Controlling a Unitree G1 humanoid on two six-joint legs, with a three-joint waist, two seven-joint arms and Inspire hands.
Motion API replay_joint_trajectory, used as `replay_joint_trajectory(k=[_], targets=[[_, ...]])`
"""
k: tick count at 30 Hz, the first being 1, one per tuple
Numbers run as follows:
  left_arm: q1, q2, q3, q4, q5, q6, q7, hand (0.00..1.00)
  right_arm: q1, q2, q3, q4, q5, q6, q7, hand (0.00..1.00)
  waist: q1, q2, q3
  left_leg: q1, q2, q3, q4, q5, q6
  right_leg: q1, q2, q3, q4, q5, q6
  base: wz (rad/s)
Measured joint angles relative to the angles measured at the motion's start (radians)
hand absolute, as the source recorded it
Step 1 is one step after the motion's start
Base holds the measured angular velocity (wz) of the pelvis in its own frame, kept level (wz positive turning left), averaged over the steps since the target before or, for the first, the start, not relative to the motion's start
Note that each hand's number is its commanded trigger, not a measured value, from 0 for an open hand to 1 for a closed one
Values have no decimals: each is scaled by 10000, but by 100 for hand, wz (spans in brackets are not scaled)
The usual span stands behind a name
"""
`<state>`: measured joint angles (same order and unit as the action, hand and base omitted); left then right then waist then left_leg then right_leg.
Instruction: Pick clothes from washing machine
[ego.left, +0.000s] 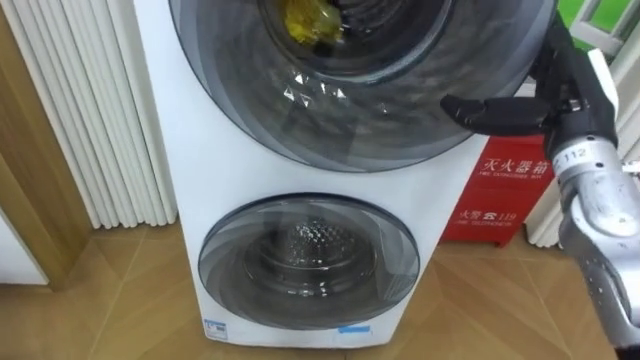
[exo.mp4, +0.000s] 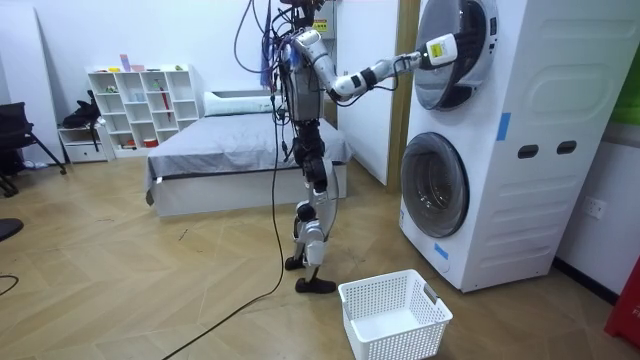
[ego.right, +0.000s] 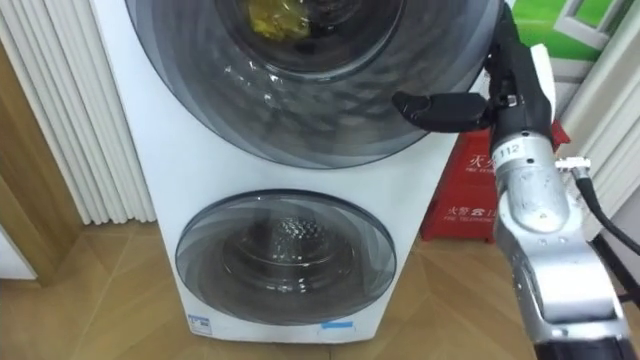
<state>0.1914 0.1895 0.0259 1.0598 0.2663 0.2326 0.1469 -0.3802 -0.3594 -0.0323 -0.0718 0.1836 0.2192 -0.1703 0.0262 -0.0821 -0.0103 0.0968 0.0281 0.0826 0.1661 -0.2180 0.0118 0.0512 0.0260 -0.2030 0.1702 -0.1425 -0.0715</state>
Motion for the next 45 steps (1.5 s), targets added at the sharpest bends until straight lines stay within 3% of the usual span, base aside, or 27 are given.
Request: replay_joint_trajectory(k=[6, 14, 30, 34, 40, 45], targets=[[-22, -12, 30, 229, -6, -471, 2, 0, 1356, 72, -184, -2047, -32, 23, 240, 0, -79, 1, -1, 13, -35, 124, 14, 14, -20, -36, 39, 113, -27, -23, -30, -6], [209, -54, 90, 350, -3, -903, 5, 0, 1461, 67, -286, -3774, -32, 37, 886, 0, -283, -1, -5, 29, 26, 283, 13, 20, -22, -144, 100, 355, 3, -14, -47, -10], [341, -52, 83, 611, -205, -1396, 4, 0, 1477, 65, -317, -4934, -300, -2, 1851, 0, -496, -14, -11, 26, 32, 308, 45, 39, -57, -154, 137, 357, 1, -61, -121, 0], [338, -43, 67, 622, -233, -1494, 0, 0, 1476, 93, -319, -4993, -284, -183, 1981, 0, -499, -21, -11, 20, 33, 275, 43, 40, -58, -133, 137, 349, -16, -68, -133, 2], [318, -11, -18, 792, -345, -1515, -2, 0, 1506, 568, -312, -4991, 136, -327, 2145, 0, -491, -34, -7, 46, 61, 344, 56, 43, -63, -115, 162, 369, -7, -57, -154, -2], [269, 21, -213, 807, -403, -1499, 0, 0, 1811, 1050, -266, -4970, 735, -875, 2489, 0, -463, -71, 1, 53, 125, 430, 55, 82, -133, -126, 207, 380, -12, -27, -225, -2]])
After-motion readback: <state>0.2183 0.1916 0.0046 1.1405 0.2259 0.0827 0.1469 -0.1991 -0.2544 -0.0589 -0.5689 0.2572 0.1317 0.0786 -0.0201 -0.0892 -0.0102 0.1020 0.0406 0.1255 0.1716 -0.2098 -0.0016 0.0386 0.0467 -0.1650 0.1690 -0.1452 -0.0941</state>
